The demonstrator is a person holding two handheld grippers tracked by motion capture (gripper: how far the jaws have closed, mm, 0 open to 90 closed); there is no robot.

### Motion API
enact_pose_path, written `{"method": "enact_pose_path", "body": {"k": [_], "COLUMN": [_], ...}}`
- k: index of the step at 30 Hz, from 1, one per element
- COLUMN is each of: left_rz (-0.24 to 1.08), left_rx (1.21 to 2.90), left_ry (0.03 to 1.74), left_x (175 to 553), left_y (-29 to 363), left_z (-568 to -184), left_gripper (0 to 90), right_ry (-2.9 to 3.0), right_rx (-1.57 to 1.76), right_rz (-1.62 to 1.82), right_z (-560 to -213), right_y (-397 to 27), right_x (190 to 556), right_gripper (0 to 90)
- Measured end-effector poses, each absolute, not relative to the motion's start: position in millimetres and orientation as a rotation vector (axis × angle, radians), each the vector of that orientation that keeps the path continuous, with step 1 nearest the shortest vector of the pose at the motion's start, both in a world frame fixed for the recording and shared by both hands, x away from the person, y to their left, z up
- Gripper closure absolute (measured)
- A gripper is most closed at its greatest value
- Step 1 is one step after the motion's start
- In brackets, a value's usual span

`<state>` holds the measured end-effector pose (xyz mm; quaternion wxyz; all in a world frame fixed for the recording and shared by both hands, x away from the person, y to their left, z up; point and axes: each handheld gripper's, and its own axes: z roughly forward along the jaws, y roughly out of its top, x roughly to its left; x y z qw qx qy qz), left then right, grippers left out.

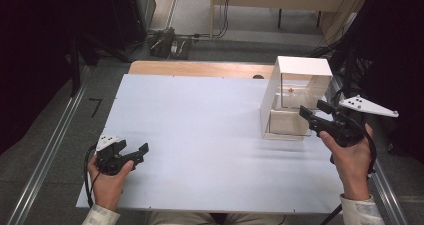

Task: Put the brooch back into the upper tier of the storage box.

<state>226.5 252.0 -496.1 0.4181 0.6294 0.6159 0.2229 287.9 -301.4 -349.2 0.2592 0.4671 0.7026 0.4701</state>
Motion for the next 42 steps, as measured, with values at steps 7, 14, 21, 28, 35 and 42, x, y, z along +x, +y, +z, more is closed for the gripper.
{"method": "enact_pose_path", "body": {"k": [7, 14, 21, 28, 35, 42], "left_rz": [0.561, 0.561, 0.56, 0.56, 0.56, 0.559], "left_rx": [1.58, 1.58, 1.579, 1.58, 1.579, 1.578], "left_ry": [1.547, 1.545, 1.546, 1.544, 1.544, 1.543], "left_x": [226, 226, 226, 226, 226, 226], "left_y": [252, 252, 252, 253, 253, 253], "left_z": [-496, -496, -496, -495, -495, -495], "left_gripper": [15.6, 15.6, 15.6, 15.6, 15.6, 15.6], "right_ry": [1.894, 1.888, 1.883, 1.881, 1.884, 1.883], "right_rx": [1.258, 1.256, 1.261, 1.266, 1.27, 1.27], "right_rz": [1.284, 1.28, 1.279, 1.274, 1.261, 1.251], "right_z": [-349, -351, -351, -353, -358, -363], "right_y": [-304, -308, -311, -313, -315, -318], "right_x": [280, 276, 272, 269, 268, 266], "right_gripper": [29.7, 28.4, 28.1, 27.6, 26.6, 26.4]}}
